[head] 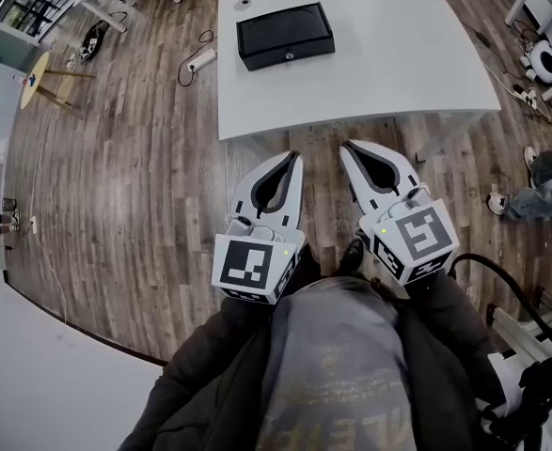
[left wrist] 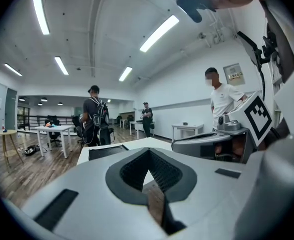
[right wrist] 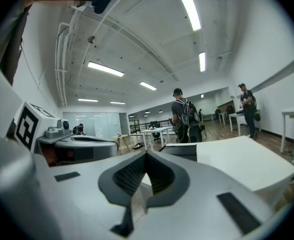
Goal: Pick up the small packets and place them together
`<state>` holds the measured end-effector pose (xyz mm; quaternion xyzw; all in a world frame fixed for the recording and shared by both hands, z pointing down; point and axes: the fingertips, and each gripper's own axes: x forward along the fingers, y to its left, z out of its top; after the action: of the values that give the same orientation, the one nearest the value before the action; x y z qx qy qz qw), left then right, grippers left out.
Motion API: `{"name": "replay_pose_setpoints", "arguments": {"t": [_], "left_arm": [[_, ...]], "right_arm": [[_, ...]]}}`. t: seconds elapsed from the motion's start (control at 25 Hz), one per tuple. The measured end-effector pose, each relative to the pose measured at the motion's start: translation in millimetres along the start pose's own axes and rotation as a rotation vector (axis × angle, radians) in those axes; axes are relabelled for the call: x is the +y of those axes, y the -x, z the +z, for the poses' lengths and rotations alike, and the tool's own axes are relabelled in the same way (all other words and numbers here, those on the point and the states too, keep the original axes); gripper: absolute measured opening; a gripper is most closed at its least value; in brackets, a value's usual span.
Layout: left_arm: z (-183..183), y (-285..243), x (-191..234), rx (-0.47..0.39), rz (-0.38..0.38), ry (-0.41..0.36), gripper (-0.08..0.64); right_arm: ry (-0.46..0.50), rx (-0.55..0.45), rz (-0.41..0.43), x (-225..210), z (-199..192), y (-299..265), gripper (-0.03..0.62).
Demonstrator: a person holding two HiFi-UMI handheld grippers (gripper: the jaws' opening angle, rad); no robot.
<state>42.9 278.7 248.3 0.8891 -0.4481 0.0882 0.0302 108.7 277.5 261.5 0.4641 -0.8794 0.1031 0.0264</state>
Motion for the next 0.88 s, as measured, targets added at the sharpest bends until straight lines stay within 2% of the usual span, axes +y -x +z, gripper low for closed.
{"name": "replay_pose_setpoints", "arguments": {"t": [0.12, 0.36, 0.6, 0.88], "left_arm": [[-8.3, 4.6, -1.9, 0.027, 0.023, -0.008, 0.0], [-22.4, 7.6, 2.8, 0.071, 0.059, -0.008, 0.001], [-34.0, -16.2, 17.6, 0.069, 0.024, 0.028, 0.0], [-32.6, -60.6, 74.3, 0.05, -0.012, 0.054, 0.0]], "right_arm": [[-0.054, -0.019, -0.006, -9.7, -6.7, 3.6, 0.002], [-0.071, 0.01, -0.043, -24.9, -25.0, 1.8, 0.002], [-0.079, 0.064, -0.058, -36.7, -37.8, -22.2, 0.002], [-0.068, 0.114, -0.091, -54.1, -36.1, -81.2, 0.002]]}}
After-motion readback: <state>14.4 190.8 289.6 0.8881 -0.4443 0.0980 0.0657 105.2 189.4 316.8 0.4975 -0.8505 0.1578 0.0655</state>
